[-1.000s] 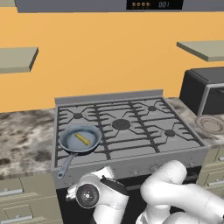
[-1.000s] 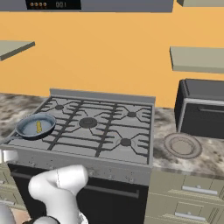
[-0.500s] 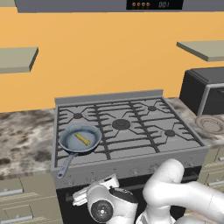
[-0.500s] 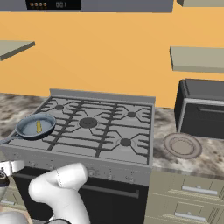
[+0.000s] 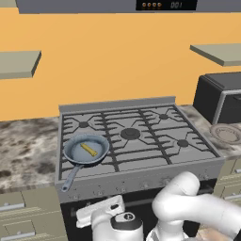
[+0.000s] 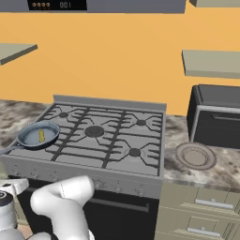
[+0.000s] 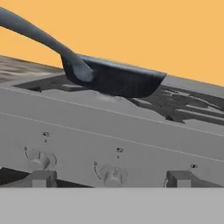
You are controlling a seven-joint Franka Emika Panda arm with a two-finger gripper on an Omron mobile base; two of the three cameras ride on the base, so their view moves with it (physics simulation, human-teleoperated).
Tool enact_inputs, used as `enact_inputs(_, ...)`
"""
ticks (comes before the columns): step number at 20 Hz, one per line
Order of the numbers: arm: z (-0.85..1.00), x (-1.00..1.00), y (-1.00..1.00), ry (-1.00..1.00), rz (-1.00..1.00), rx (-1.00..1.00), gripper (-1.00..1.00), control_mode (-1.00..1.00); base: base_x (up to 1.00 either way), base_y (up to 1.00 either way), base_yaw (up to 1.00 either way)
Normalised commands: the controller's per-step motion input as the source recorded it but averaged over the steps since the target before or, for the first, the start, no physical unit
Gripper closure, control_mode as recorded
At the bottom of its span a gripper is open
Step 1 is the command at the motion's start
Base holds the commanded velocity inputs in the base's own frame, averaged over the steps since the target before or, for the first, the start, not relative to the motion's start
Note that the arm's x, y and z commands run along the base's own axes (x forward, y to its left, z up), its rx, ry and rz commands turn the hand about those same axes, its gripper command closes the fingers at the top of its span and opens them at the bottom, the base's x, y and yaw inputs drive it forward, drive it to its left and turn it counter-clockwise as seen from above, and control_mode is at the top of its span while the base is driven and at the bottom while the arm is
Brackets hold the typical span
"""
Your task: Pick up the butter stick and place it in the pan. Then turn on the burner for the pan.
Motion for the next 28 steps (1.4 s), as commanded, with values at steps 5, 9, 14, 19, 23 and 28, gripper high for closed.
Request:
enact_inputs(5,-0.02,0.00,0.57,-0.23,-0.14,0.00,-1.00,-1.00,0.00,0.00,0.00)
enact_inputs(9,-0.11,0.00,0.55,-0.18,-0.13,0.01,-1.00,-1.00,0.00,0.00,0.00)
enact_inputs(14,-0.19,0.00,0.31,-0.09,-0.07,0.05,-1.00,-1.00,0.00,0.00,0.00)
enact_inputs(19,-0.15,0.00,0.01,-0.07,0.00,0.05,-1.00,-1.00,0.00,0.00,0.00)
enact_inputs(23,0.00,0.00,-0.05,-0.03,0.00,0.06,-1.00,-1.00,0.00,0.00,0.00)
enact_inputs(28,0.00,0.00,-0.10,0.00,0.00,0.05,-1.00,-1.00,0.00,0.00,0.00)
